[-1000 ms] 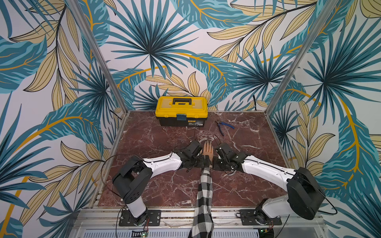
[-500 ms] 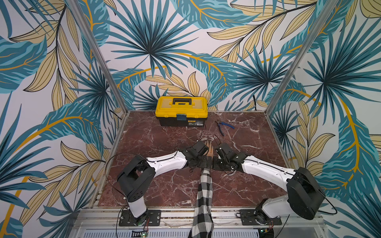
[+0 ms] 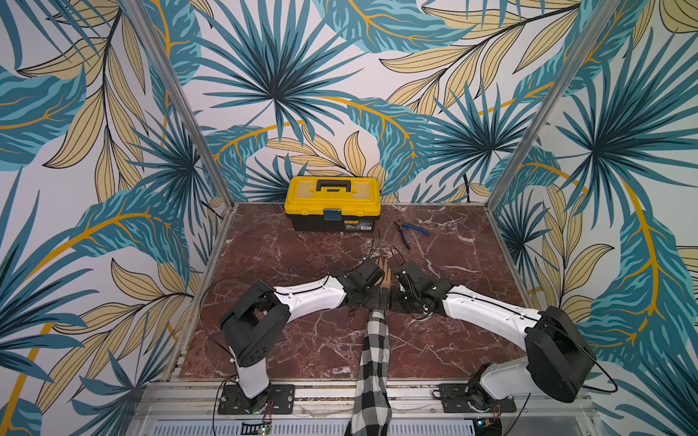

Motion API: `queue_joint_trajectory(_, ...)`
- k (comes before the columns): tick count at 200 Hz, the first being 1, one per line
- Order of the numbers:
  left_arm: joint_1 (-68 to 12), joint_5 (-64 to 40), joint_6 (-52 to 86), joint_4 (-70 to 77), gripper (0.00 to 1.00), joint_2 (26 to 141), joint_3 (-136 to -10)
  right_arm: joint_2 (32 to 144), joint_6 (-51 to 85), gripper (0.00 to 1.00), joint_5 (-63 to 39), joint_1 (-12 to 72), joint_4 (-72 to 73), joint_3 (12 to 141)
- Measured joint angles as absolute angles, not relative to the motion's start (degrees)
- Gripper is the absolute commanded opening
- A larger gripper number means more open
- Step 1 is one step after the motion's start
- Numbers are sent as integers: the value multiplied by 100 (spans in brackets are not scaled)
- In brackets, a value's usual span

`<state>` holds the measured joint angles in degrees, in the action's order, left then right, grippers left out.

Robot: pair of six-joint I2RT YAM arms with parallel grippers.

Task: Take off the watch
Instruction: Untie the watch from the hand.

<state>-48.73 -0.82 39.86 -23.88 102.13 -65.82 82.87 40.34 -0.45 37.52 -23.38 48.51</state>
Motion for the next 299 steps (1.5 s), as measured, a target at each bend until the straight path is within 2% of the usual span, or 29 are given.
queue_joint_trajectory(108,-4657,414,3988,-2458,98,9673,-6084,8287,4032,0,-47,3741,-2292,4851)
queue_joint_trajectory(156,-4493,410,4034,-2497,98,9376,-5874,8103,4106,31,-250,3721,-2303,4866)
queue_joint_trajectory(196,-4320,384,4097,-2508,99,9133,-5586,7408,4213,34,-449,3669,-2290,4987)
queue_joint_trajectory(221,-4259,384,4160,-2515,100,9089,-5454,7028,4405,42,-528,3588,-2108,4825)
queue_joint_trajectory(236,-4252,381,4198,-2512,99,9089,-5398,6836,4609,51,-607,3529,-1813,4466)
queue_joint_trajectory(251,-4252,384,4211,-2515,99,9089,-5336,6702,4821,56,-687,3479,-1417,3968)
queue_joint_trajectory(299,-4252,233,4248,-2515,99,9083,-5273,6829,5599,57,-993,3404,379,2606)
